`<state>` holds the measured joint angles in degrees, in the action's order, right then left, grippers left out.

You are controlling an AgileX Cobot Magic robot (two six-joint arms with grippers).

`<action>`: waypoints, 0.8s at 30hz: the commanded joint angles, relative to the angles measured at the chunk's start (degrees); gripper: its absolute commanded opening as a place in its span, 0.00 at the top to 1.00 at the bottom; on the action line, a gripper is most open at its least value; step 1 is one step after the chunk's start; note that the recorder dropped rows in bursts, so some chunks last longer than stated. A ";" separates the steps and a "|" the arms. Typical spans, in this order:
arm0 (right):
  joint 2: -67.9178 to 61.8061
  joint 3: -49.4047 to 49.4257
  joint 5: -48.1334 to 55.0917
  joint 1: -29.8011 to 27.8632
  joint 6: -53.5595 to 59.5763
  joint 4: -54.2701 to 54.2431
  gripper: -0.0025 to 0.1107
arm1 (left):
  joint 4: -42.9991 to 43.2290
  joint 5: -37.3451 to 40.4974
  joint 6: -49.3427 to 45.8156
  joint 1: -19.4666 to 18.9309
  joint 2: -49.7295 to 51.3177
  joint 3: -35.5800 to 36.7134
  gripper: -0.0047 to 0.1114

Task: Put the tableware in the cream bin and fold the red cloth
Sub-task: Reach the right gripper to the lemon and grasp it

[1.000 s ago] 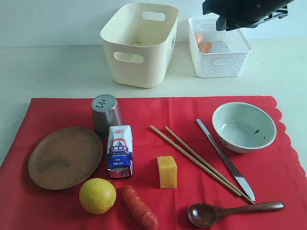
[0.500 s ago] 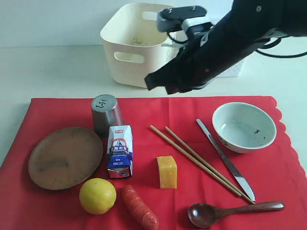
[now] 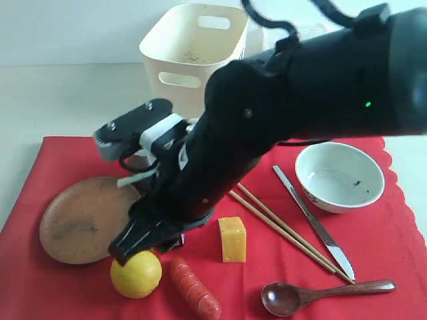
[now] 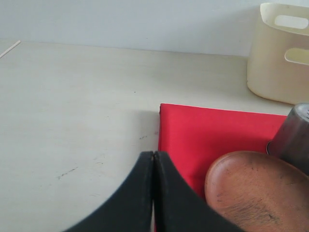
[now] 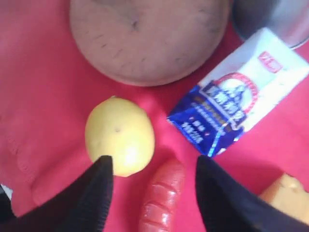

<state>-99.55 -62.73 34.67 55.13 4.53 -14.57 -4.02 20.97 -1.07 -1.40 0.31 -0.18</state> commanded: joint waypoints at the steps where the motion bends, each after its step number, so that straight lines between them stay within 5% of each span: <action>1: -2.85 -1.25 -0.48 4.01 3.00 0.13 0.36 | 0.13 -0.71 -0.27 0.36 -0.31 0.18 0.95; 18: -16.04 -6.95 -0.02 6.48 6.00 0.74 0.31 | 0.13 -0.71 -0.27 0.36 -0.31 0.18 0.95; 24: -16.04 -6.95 0.62 6.48 6.00 0.74 0.63 | 0.13 -0.71 -0.27 0.36 -0.31 0.18 0.95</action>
<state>-115.65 -69.41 35.01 61.45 9.89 -14.14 -4.02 20.97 -1.07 -1.40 0.31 -0.18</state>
